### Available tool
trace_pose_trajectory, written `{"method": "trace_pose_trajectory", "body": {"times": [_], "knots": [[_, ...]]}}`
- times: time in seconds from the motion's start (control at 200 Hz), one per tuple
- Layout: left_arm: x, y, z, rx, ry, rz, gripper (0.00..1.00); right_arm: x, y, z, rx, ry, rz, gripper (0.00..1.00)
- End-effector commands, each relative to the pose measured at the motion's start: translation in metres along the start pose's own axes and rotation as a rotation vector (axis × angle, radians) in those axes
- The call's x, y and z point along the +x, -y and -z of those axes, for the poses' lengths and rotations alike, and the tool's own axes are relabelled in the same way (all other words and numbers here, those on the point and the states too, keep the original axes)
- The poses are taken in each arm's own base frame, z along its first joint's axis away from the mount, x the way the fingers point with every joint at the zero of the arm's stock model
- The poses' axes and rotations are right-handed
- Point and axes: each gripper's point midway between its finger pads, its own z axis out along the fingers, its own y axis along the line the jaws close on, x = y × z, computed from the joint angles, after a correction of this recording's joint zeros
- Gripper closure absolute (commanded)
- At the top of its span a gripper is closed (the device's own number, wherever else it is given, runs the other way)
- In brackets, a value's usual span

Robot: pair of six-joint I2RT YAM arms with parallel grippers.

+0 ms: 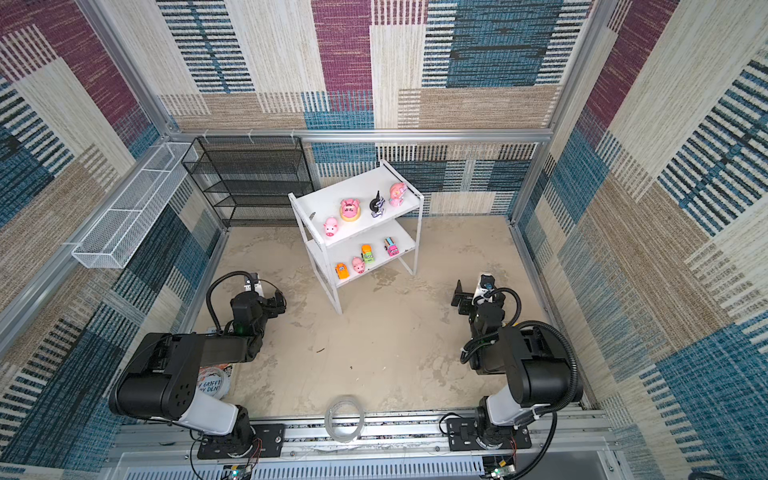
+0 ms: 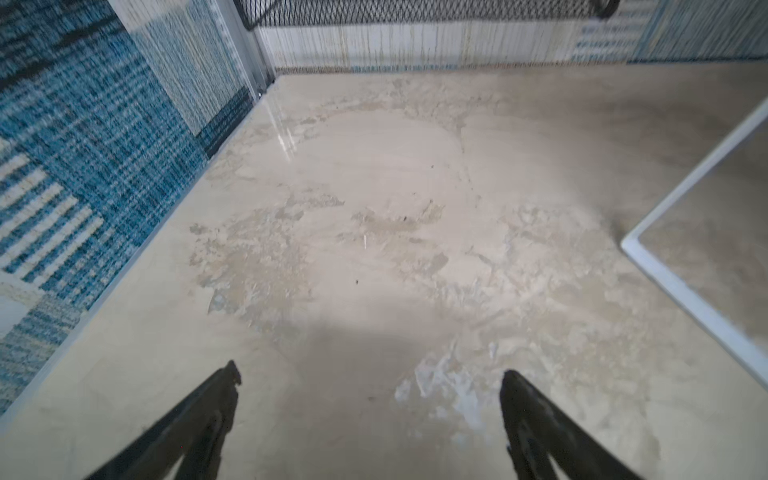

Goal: Place and organize the plastic toys onto the shelf

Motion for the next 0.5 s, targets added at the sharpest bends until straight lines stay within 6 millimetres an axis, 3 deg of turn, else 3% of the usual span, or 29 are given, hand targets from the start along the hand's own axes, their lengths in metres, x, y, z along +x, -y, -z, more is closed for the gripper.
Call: {"method": "trace_pose_trajectory", "body": {"times": [0.0, 0.496], "knots": [[-0.0124, -0.0002, -0.0017, 0.012, 0.037, -0.012, 0.01, -0.022, -0.0054, 0.0012, -0.029, 0.092, -0.001, 0.0], [-0.0138, -0.0023, -0.0007, -0.001, 0.054, -0.01, 0.01, -0.0208, -0.0054, 0.0007, -0.029, 0.081, 0.0, 0.0]]}}
